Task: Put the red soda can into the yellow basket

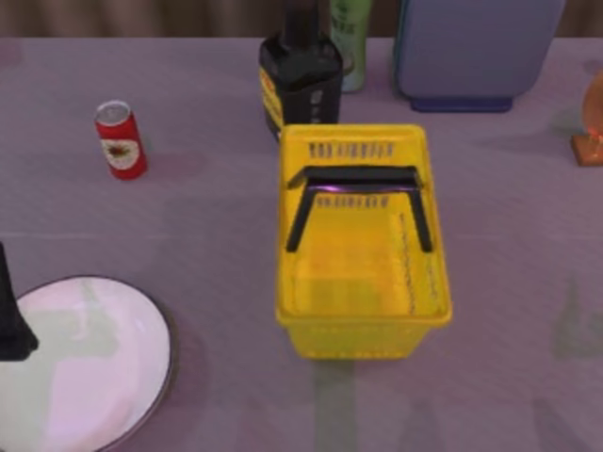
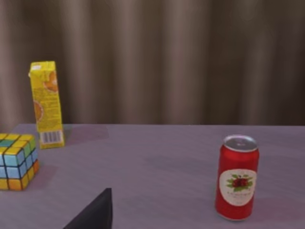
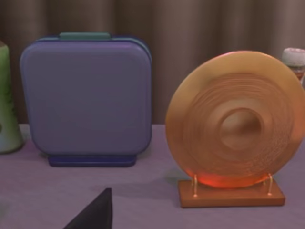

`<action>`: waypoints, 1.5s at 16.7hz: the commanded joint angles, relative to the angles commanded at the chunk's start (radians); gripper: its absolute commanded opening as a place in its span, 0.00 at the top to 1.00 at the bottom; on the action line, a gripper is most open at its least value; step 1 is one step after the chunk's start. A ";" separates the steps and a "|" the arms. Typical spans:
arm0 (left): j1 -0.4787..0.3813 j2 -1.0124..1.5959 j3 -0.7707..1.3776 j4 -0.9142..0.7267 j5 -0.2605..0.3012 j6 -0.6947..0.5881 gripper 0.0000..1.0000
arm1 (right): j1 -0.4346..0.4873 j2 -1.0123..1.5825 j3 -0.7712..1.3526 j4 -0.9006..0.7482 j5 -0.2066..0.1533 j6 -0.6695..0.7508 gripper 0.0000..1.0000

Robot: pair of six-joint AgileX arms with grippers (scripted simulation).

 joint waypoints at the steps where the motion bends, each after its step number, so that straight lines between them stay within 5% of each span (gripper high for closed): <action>1: 0.000 0.000 0.000 0.000 0.000 0.000 0.00 | 0.000 0.000 0.000 0.000 0.000 0.000 0.00; 10: -0.055 0.334 0.338 -0.195 0.054 0.106 0.00 | 0.000 0.000 0.000 0.000 0.000 0.000 0.00; 25: -0.094 1.804 1.818 -1.039 0.086 0.507 0.00 | 0.000 0.000 0.000 0.000 0.000 0.000 0.00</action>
